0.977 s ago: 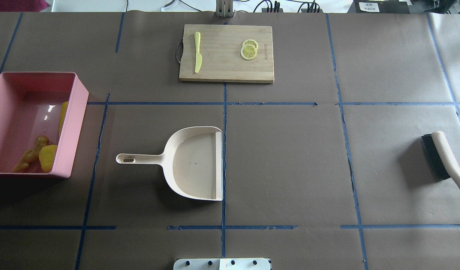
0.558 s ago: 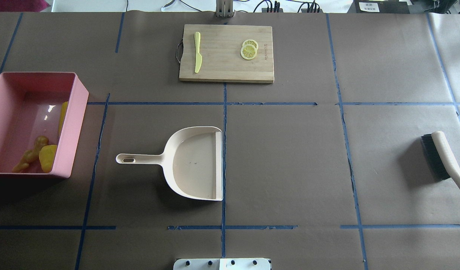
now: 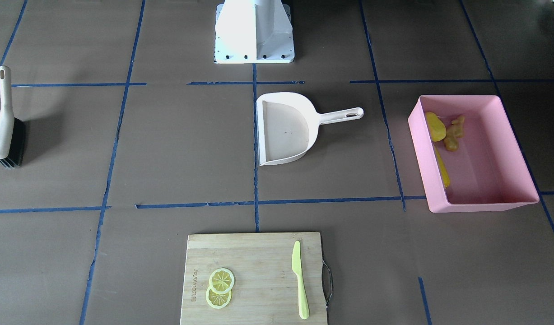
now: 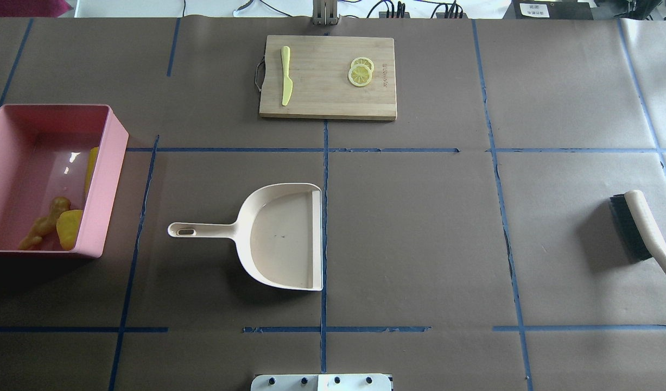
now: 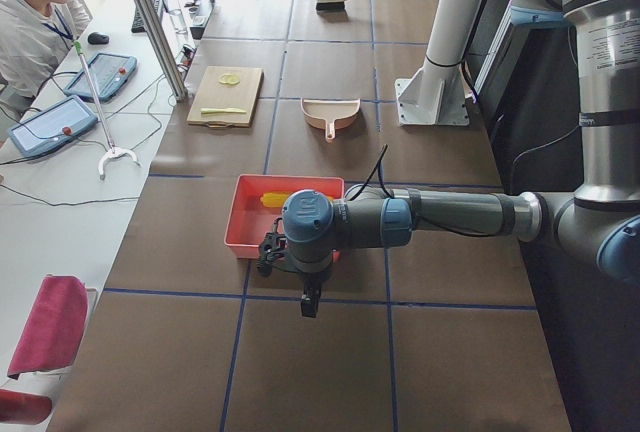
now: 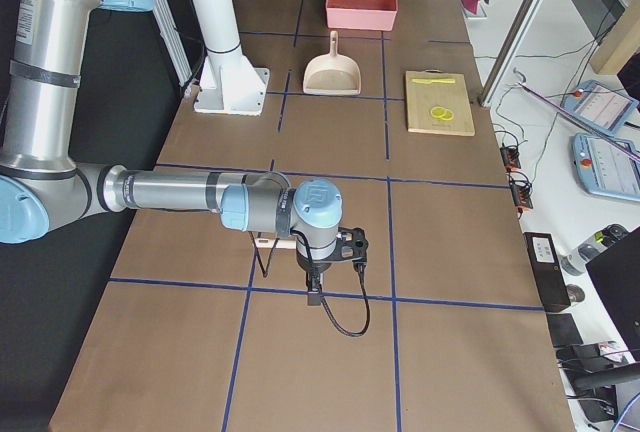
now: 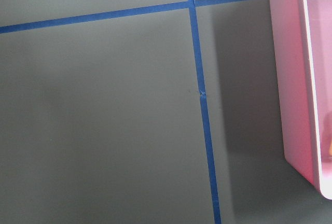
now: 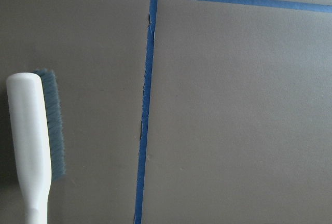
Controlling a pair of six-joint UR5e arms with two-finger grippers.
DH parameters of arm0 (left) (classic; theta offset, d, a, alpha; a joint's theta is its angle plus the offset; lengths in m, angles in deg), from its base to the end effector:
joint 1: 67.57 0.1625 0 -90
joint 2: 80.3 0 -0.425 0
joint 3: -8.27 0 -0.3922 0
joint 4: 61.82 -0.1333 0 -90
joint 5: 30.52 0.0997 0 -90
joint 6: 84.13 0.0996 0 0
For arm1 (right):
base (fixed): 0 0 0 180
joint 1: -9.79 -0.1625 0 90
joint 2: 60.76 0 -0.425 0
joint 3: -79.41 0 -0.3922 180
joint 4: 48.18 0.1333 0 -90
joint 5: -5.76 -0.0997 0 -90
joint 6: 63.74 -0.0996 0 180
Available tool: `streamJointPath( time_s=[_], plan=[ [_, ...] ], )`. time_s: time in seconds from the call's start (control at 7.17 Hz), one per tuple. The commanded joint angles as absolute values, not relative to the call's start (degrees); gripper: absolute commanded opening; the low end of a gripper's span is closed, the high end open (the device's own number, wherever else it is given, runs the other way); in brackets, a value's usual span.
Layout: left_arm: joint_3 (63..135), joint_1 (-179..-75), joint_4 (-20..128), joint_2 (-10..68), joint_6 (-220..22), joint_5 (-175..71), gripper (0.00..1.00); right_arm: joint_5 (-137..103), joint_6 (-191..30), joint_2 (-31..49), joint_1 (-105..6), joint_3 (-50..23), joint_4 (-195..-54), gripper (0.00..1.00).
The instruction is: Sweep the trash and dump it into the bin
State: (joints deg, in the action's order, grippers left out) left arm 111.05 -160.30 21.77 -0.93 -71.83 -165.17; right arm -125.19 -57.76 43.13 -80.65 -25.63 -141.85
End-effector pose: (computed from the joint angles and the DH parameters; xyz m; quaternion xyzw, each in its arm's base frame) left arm -0.0826 -0.4042 0.6436 0.0156 0.3808 0.0630 0.9224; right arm 0.0710 -0.3859 0.6467 -0.0010 -0.3503 -0.0376 0.9359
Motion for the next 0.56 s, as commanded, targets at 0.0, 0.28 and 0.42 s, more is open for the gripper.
streamJointPath(
  time_s=[0.0, 0.28, 0.42],
  plan=[
    [111.1, -160.3, 21.8, -0.9, -71.8, -165.2, 1.0, -125.6, -57.8, 43.1, -80.7, -25.7, -141.9, 1.0],
    [111.0, -160.3, 21.8, -0.9, -71.8, -165.2, 1.0, -125.6, -57.8, 43.1, -80.7, -25.7, -141.9, 1.0],
    [110.8, -160.3, 21.8, -0.9, -71.8, -165.2, 1.0, -125.7, -57.8, 43.1, -80.7, -25.5, -141.9, 1.0]
  ],
)
